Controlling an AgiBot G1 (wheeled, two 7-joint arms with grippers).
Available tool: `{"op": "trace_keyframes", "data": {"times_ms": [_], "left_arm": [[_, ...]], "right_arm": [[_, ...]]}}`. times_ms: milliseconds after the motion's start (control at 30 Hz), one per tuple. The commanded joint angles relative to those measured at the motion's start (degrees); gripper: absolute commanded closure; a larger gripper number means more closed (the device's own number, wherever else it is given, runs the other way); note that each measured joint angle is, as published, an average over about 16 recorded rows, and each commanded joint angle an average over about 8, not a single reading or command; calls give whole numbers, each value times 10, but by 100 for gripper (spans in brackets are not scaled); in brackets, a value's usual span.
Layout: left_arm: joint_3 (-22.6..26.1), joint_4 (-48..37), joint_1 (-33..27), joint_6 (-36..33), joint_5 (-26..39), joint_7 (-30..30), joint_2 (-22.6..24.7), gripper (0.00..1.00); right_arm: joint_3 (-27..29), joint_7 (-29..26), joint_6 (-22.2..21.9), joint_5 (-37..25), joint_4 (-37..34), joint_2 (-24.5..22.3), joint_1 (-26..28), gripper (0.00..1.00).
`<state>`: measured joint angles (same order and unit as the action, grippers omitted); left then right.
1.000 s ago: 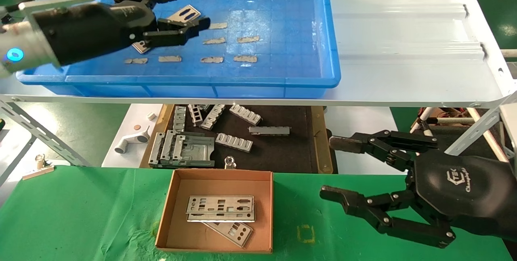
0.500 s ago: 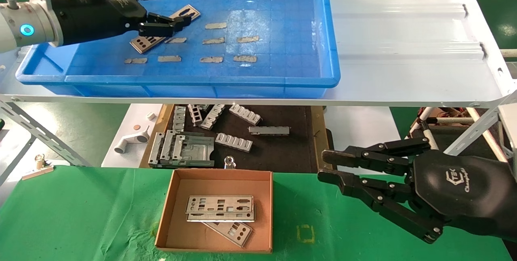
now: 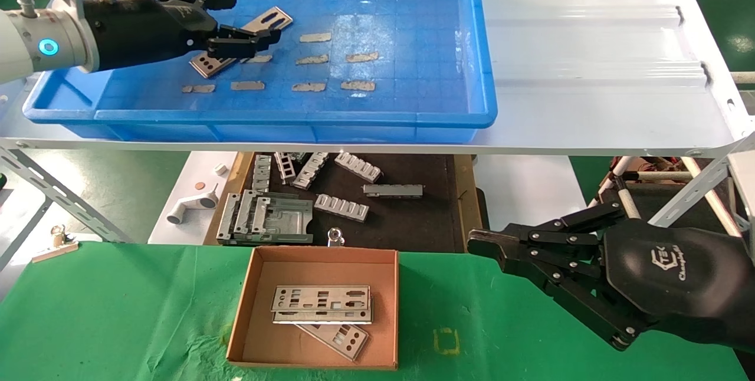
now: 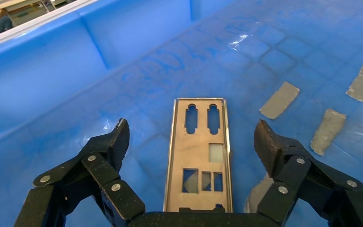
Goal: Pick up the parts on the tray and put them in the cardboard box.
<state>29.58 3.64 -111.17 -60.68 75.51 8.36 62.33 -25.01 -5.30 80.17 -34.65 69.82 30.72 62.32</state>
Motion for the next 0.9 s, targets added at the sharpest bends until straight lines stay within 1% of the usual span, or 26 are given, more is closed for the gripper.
{"op": "trace_keyframes", "data": {"times_ms": [33,900], "left_arm": [[1,-6,-2,-6,1,0,0,100],[5,-34,-9,-4,7,0,7,100]], "right_arm": [[0,0,0,0,0,0,0,100],[0,0,0,0,0,0,0,100]]}}
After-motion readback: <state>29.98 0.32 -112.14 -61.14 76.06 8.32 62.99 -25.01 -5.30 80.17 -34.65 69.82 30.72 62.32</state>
